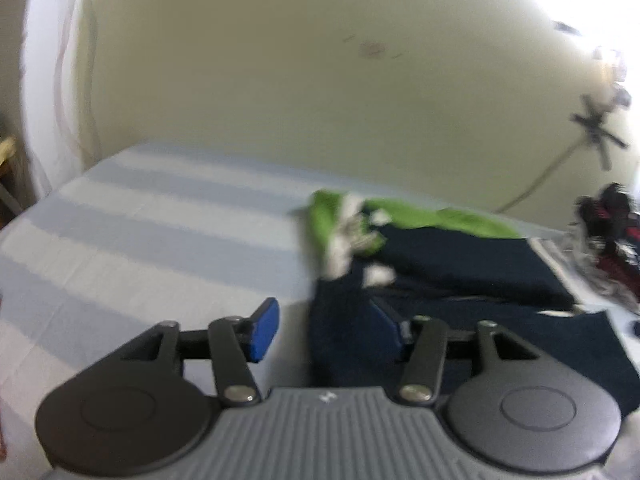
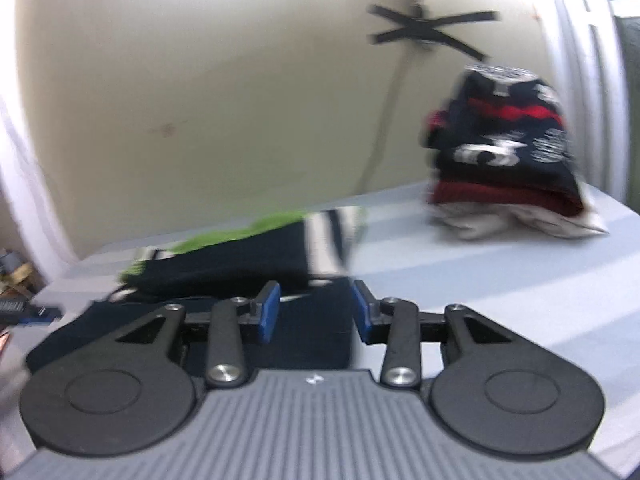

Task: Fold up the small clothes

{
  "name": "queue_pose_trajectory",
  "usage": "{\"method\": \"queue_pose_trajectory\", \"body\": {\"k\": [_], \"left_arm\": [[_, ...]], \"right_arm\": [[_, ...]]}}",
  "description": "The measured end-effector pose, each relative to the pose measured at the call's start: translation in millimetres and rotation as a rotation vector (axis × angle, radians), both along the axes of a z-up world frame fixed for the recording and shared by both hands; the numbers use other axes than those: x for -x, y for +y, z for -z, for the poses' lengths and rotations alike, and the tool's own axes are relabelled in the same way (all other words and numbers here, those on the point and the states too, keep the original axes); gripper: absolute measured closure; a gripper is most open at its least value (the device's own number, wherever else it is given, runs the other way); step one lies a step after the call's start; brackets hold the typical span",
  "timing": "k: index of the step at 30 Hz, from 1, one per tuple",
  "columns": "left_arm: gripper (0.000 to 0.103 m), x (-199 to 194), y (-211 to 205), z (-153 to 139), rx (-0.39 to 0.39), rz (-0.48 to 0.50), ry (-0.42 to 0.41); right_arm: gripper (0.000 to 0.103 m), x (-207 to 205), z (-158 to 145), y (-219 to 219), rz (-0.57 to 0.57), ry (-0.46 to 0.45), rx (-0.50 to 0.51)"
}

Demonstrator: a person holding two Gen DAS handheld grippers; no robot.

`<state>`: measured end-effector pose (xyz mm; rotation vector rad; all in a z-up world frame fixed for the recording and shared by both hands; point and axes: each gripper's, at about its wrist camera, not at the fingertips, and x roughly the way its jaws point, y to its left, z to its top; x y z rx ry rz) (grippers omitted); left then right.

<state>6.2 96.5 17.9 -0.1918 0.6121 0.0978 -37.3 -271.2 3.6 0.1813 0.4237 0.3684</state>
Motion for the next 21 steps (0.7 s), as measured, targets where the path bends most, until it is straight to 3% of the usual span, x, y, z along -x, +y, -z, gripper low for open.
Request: {"method": "queue_pose_trajectory", "body": {"k": [5,7,9,12,14,16,18,21], "left_arm": [[0.034,-13.4,-44.2,13.8,-0.107,0.155,-0.004],[0.033,-22.4,-51.6,30.1,-0.133,0.172,0.037],[0.033,-27.0,-51.0,47.9,-0.147,0.168,0.092],[0.027,-20.4,-57.5,59.7,-0.241,0.163,0.054],[0.014,-20.5,-58.1,60.2,-0.242,0.162,0.054],[0.010,-23.4,-53.3,59.5,-0.215,0.140,0.067],[0.010,-21.3,-45.5,57.7,-0.172,0.133,0.072],[0.010,-18.5,-37.7,54.7,-0.119,0.127,0.050]], "right_arm": [[0.061,-2.8,17.2,38.9,-0.106,0.048,0.068],[0.061,-9.7,30.0,41.5,-0.114,0.112,0.095],[0.060,-7.2,33.9,37.0,-0.120,0.088,0.078],[0.059,-6.8,34.5,29.4,-0.132,0.099,0.023],[0.054,-6.6,34.2,25.7,-0.144,0.109,-0.023],[0.048,-6.3,33.6,25.0,-0.160,0.112,-0.045],[0.040,-6.1,33.2,27.7,-0.177,0.107,-0.033],[0.035,-6.3,32.8,31.9,-0.189,0.102,-0.015]]}}
